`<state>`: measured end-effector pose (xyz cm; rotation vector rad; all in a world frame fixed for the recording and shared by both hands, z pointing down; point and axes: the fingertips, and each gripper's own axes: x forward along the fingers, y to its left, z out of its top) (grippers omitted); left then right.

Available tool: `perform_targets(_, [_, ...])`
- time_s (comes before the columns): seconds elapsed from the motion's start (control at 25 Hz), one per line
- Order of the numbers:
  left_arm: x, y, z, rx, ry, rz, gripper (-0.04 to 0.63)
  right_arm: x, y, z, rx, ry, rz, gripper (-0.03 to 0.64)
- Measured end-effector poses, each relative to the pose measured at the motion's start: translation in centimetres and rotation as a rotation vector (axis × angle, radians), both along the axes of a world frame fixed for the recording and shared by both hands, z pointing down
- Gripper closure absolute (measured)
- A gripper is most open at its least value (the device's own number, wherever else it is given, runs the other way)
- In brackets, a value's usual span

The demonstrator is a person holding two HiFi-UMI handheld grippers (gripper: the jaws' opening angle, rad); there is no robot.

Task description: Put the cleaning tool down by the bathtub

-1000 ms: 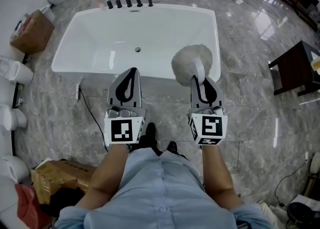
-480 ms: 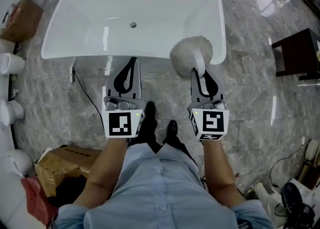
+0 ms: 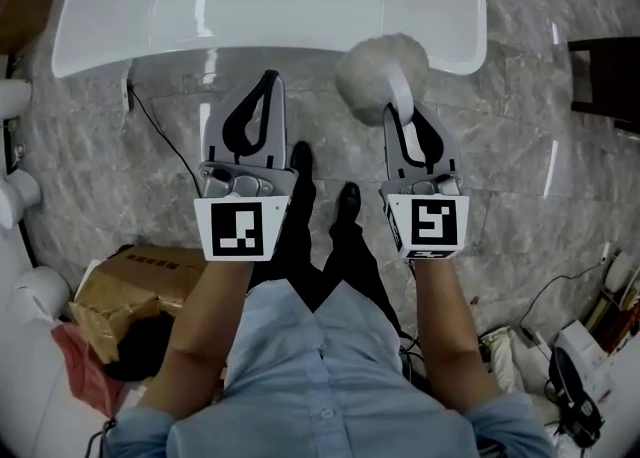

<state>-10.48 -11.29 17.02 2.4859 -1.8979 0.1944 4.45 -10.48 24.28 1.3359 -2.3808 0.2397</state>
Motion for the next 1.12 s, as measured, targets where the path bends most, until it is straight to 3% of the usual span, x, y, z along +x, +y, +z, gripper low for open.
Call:
perform_targets(0.36, [-1.2, -1.8, 11.5, -0.096, 0.012, 0.006, 0.58, -2.5, -1.3, 10.5, -0.068, 0.023, -0.091, 0.524])
perform_targets(0.88, [-0.7, -4.2, 28.1, -0.178, 0.04, 0.013, 0.58, -2.8, -1.7, 27.7, -0.155, 0.093, -0.214, 0.524])
perform_targets(1.12, [0.6, -3.5, 33.0, -0.179, 0.043, 0.025, 0.58, -2.4, -0.9, 33.3, -0.153, 0.104, -0.269, 0.523])
